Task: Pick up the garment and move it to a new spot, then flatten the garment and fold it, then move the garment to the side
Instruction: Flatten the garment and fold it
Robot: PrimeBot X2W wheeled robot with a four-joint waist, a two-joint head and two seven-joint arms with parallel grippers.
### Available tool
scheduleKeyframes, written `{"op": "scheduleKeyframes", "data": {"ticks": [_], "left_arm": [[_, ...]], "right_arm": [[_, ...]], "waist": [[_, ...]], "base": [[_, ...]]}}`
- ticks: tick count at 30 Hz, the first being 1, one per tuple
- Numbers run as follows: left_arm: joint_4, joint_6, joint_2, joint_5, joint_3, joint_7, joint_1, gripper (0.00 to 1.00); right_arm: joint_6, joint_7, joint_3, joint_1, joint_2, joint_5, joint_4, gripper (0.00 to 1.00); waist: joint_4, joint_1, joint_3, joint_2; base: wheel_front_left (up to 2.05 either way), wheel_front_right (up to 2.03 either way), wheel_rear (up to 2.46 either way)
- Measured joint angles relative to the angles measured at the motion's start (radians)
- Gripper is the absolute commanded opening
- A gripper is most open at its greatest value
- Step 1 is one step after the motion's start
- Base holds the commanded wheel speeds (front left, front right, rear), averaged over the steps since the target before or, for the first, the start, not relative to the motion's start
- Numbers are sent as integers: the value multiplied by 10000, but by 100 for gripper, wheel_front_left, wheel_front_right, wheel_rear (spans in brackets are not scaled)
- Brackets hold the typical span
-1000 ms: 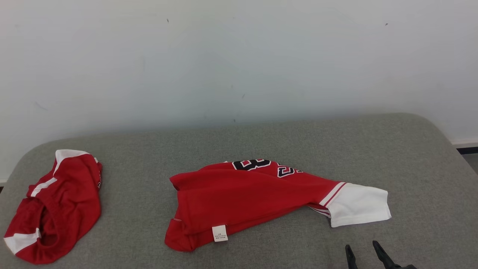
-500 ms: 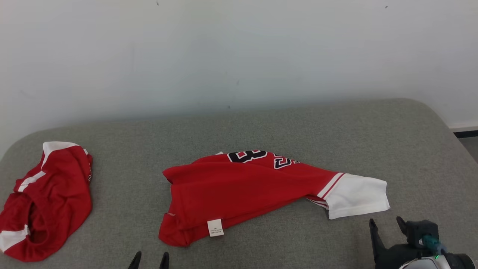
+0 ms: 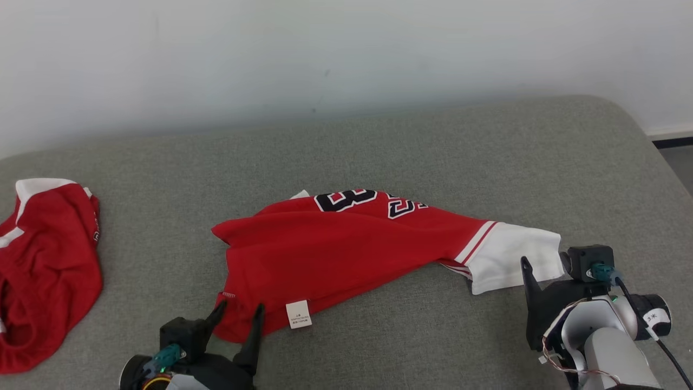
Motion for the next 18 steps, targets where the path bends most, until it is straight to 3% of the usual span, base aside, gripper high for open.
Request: {"op": "scheduleKeyframes", "data": {"ticks": [9, 18], "left_arm": [[702, 0, -19, -17, -238, -240, -655, 100], [504, 0, -25, -100, -357, -755, -412, 100]], "right_arm": [[0, -671, -73, -679, 0, -61, 1011, 100], [0, -949, -313, -683, -42, -92, 1613, 100]], "waist": [[-180, 1, 851, 0], [-80, -1, 801, 0]], "base": [[0, 0, 0], [0, 0, 0]]}}
